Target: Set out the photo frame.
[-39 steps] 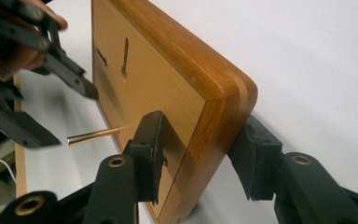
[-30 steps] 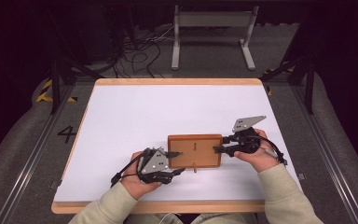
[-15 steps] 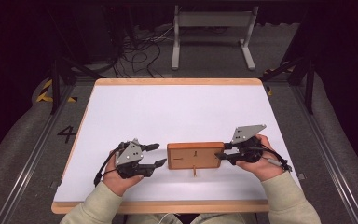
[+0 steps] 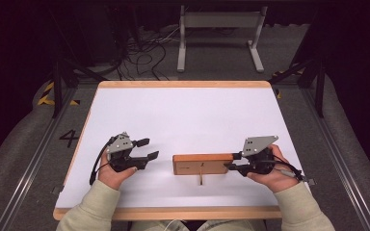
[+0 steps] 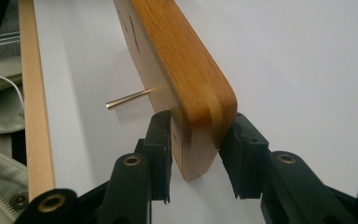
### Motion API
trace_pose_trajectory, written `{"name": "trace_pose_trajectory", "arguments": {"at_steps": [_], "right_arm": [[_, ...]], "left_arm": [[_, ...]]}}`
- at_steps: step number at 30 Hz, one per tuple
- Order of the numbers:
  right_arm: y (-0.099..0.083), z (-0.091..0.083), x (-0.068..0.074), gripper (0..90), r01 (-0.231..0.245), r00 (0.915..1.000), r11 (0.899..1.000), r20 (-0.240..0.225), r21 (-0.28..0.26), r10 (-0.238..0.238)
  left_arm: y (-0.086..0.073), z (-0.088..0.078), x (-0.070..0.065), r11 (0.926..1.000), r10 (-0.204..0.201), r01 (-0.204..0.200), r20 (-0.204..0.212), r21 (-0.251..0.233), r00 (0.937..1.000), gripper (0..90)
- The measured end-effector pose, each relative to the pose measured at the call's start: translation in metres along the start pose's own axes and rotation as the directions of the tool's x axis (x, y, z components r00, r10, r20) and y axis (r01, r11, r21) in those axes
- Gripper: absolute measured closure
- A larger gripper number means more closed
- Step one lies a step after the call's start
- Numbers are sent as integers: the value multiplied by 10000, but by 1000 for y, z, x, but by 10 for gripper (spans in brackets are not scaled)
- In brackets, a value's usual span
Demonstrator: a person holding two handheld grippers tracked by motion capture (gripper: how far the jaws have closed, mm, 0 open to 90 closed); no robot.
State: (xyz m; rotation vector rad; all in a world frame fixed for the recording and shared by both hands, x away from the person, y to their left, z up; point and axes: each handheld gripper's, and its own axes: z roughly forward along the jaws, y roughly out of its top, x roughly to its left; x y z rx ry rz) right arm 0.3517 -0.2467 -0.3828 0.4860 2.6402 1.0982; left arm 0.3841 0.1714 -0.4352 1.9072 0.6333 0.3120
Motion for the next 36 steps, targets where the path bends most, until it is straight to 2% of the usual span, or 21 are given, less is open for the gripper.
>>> {"name": "trace_pose_trajectory", "arguments": {"at_steps": [2, 9, 13, 19, 26, 31, 36], "right_arm": [[0, -1, 2, 649, 120, 9999, 9999, -41, 37, -120], [-4, -4, 7, 638, 267, 9991, 9996, -344, 55, -265], [-7, -5, 11, 627, 373, 9975, 9990, -607, 238, -358], [-9, -6, 16, 614, 504, 9970, 9982, -600, 311, -484], [-13, -7, 15, 562, 183, 9979, 9995, -620, 248, -167], [-18, -7, 14, 516, -70, 9989, 9978, -455, 655, 100], [-24, -3, 14, 584, -107, 9986, 9921, -495, 1253, 170]], "left_arm": [[-1, 1, 3, 9998, -195, 195, -60, 99, 9998, 369], [-5, 1, 11, 9991, -343, 350, -270, 257, 9990, 348], [-8, 1, 18, 9979, -537, 552, -469, 330, 9975, 342], [-10, 2, 23, 9970, -606, 633, -602, 439, 9963, 341], [-11, 5, 23, 9968, -614, 643, -586, 475, 9964, 340], [-11, 3, 23, 9969, -581, 612, -617, 495, 9964, 338], [-11, 3, 23, 9969, -585, 618, -667, 495, 9961, 338]]}}
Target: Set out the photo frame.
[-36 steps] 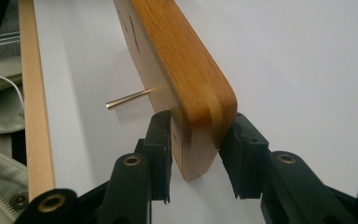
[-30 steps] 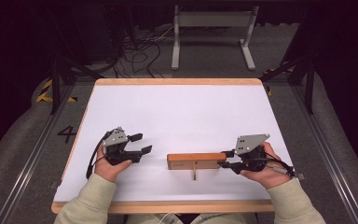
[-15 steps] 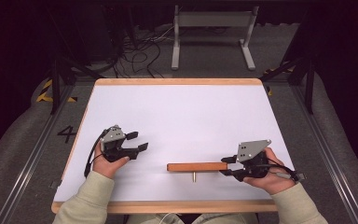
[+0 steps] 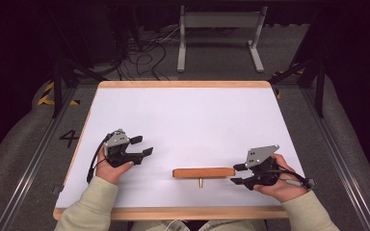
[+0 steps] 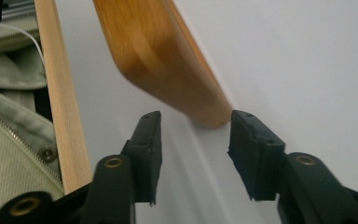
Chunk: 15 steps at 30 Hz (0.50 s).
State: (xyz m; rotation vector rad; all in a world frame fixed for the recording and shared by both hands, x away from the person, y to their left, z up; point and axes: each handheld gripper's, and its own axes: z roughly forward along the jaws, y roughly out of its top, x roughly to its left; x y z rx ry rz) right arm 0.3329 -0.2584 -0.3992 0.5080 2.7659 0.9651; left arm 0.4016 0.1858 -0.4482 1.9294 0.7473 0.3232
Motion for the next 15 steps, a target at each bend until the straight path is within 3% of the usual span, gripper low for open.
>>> {"name": "trace_pose_trajectory", "arguments": {"at_steps": [1, 6, 11, 15], "right_arm": [[-1, 3, 1, 682, 30, 9999, 9995, -160, 314, -25], [-2, 9, 1, 800, 111, 9991, 9973, -424, 720, -81], [-2, 17, 2, 896, 196, 9988, 9968, -456, 775, -161], [-3, 24, 1, 900, 181, 9982, 9976, -580, 669, -142]], "left_arm": [[0, -1, 1, 10000, 46, -47, 13, 63, 10000, 338], [0, -5, 4, 10000, -47, 47, -92, 27, 9999, 339], [-1, -6, 6, 9999, -110, 110, -156, 23, 9998, 338], [-1, -7, 6, 9999, -93, 93, -201, 40, 9998, 334]]}}
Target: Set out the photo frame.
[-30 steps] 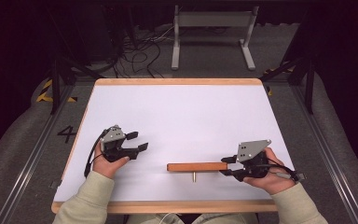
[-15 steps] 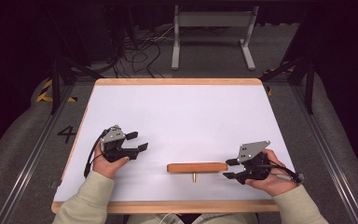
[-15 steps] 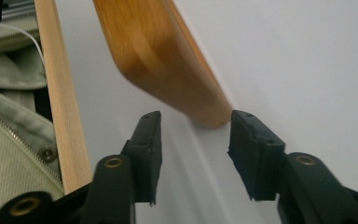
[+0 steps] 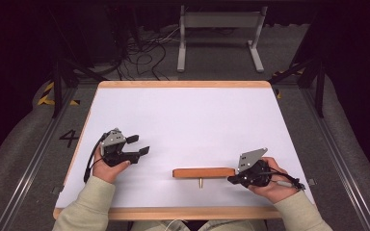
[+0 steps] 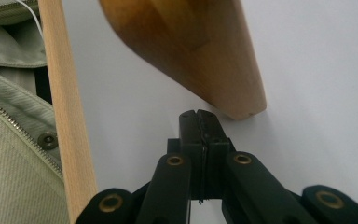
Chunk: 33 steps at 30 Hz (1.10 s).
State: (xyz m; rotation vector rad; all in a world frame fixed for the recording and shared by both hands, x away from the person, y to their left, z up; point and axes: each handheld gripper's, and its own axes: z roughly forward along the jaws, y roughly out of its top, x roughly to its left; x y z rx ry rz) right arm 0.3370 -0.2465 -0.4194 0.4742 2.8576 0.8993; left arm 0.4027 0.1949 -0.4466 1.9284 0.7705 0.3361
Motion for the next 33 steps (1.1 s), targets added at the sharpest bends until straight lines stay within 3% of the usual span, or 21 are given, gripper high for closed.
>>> {"name": "trace_pose_trajectory", "arguments": {"at_steps": [8, 15, 24, 33], "right_arm": [[-4, 14, -4, 900, -351, 9987, 9993, -381, -145, 345], [-4, 17, -7, 900, -673, 9971, 9962, -384, -547, 653], [-2, 21, -14, 900, -869, 9962, 9945, -35, -584, 869], [7, 26, -28, 900, -1528, 9874, 9837, 268, -953, 1560]], "left_arm": [[0, 0, -1, 10000, 33, -33, -66, 56, 10000, 333], [0, 0, -2, 10000, 63, -63, -54, 68, 10000, 332], [-1, -4, -4, 9996, 206, -203, -180, 180, 9996, 324], [-5, -11, -6, 9997, 179, -172, -358, 188, 9992, 321]]}}
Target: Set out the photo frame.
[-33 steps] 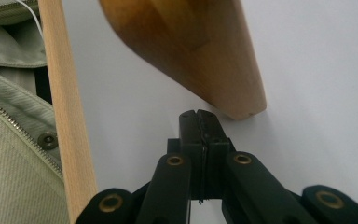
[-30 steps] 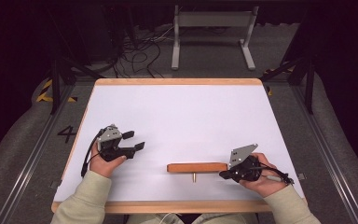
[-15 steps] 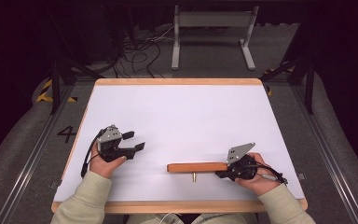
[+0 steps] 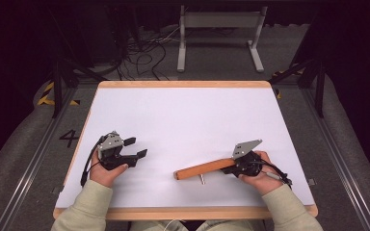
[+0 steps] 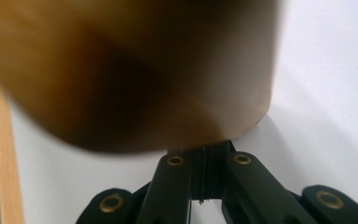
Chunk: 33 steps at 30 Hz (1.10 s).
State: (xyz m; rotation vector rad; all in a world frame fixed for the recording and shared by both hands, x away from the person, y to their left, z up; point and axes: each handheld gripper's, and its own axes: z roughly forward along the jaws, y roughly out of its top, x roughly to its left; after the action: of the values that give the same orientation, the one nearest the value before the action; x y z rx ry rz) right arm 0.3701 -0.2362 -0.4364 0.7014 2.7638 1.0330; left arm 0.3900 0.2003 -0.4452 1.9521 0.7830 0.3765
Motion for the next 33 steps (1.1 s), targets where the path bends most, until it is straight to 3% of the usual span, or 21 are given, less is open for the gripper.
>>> {"name": "trace_pose_trajectory", "arguments": {"at_steps": [14, 33], "right_arm": [[24, 17, -17, 900, -414, 9984, 9990, 384, -157, 420], [45, 37, -40, 900, -1069, 9938, 9936, 268, -370, 1079]], "left_arm": [[-2, -2, 0, 10000, 26, -25, -64, 58, 10000, 318], [0, 4, -2, 9998, 102, -104, 90, 154, 9999, 315]]}}
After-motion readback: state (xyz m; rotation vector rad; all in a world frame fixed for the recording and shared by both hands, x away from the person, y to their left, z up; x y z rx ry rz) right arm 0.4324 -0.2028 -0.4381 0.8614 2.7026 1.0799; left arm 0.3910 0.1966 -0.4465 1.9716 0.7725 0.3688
